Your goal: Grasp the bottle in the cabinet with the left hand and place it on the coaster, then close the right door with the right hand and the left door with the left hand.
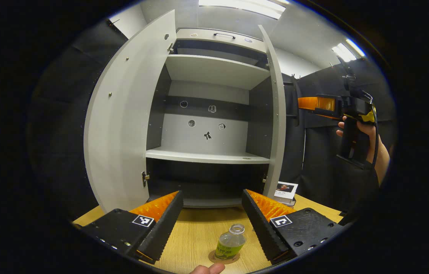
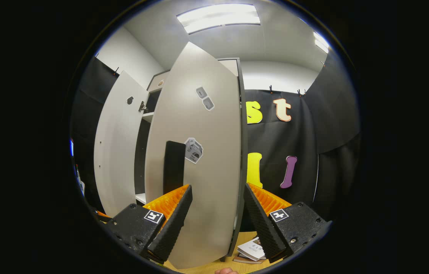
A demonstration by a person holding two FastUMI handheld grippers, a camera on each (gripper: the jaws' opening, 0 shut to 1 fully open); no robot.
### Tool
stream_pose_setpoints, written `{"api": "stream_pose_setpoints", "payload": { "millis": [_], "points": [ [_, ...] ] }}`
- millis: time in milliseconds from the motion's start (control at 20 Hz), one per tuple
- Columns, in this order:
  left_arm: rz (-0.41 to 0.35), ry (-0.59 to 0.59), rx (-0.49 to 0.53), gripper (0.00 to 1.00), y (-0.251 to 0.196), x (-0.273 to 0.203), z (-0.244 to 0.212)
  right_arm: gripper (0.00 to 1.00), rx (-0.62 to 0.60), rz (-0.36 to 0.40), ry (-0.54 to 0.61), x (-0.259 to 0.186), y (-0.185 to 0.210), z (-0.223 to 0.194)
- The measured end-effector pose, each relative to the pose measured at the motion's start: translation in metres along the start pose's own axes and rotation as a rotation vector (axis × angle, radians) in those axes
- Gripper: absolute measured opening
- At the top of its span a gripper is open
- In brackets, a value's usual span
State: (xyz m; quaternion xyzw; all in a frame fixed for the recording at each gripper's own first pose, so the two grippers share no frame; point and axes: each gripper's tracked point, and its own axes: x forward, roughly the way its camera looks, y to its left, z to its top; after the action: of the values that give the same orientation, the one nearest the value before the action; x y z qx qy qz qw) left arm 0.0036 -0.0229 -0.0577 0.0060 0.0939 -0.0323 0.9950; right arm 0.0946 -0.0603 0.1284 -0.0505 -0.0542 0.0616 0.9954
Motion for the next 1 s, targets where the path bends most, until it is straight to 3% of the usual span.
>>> {"api": "stream_pose_setpoints", "payload": {
  "millis": [50, 250, 400, 700, 1000],
  "points": [
    [0.005, 0.001, -0.003, 0.95, 0.001, 0.0, 0.001, 0.8, 0.0, -0.007, 0.001, -0.003, -0.003, -0.001],
    [0.023, -0.016, -0.024, 0.95, 0.004, 0.0, 0.008, 0.83, 0.017, -0.038, -0.004, -0.024, -0.012, -0.008],
    [0.06, -0.048, -0.022, 0.95, 0.016, -0.001, 0.019, 0.83, 0.034, -0.051, -0.001, -0.043, -0.01, -0.04],
    [0.231, -0.082, -0.03, 0.95, 0.073, -0.024, 0.034, 0.83, 0.097, -0.034, 0.037, -0.073, 0.037, -0.097],
    [0.384, -0.09, 0.026, 0.95, 0.129, -0.052, 0.042, 0.83, 0.159, -0.105, -0.073, -0.041, 0.014, -0.043]
  ]
}}
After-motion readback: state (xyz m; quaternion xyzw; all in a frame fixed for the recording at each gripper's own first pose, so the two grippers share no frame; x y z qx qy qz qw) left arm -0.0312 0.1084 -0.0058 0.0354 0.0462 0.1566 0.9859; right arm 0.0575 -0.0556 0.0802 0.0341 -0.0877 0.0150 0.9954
